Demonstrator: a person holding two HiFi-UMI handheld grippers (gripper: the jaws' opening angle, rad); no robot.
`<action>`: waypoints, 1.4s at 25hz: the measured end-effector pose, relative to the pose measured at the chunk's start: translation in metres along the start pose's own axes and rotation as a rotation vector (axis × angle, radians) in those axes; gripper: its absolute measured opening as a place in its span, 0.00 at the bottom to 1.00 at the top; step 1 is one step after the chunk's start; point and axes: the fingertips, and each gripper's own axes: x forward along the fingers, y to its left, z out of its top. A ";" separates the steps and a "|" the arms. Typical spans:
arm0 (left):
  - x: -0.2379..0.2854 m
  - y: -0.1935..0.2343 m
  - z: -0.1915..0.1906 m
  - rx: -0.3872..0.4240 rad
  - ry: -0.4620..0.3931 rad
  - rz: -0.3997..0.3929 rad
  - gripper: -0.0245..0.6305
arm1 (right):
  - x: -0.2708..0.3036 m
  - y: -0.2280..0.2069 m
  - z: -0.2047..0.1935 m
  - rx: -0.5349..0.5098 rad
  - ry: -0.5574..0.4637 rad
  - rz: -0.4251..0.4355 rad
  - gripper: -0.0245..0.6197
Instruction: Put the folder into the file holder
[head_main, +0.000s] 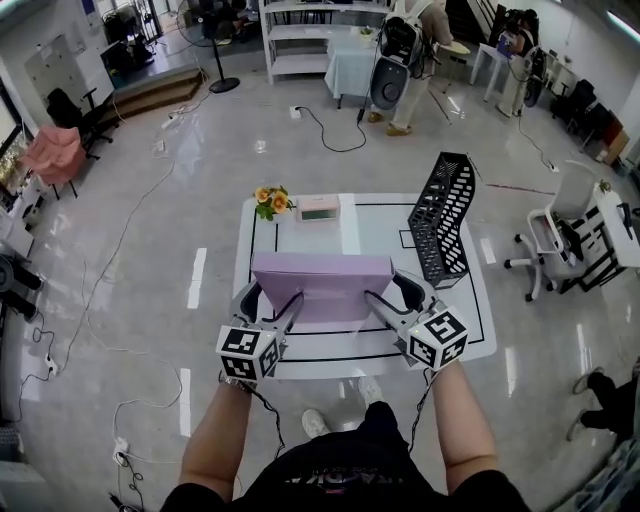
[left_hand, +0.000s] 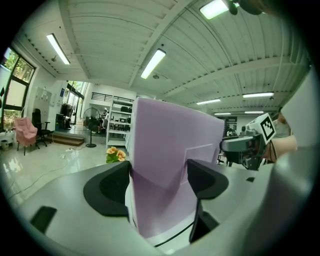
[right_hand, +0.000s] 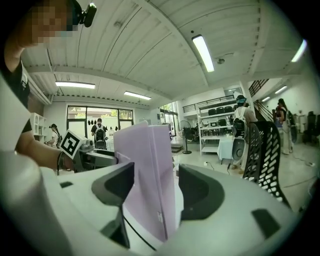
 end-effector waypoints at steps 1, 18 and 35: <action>0.000 -0.001 0.001 -0.001 -0.003 0.006 0.60 | -0.001 -0.004 0.002 -0.005 -0.004 0.017 0.45; 0.000 -0.002 0.003 -0.026 -0.038 0.183 0.58 | 0.047 0.012 0.020 -0.103 0.043 0.574 0.51; -0.001 0.002 0.002 -0.053 -0.072 0.317 0.58 | 0.068 0.033 0.014 -0.259 0.029 0.697 0.40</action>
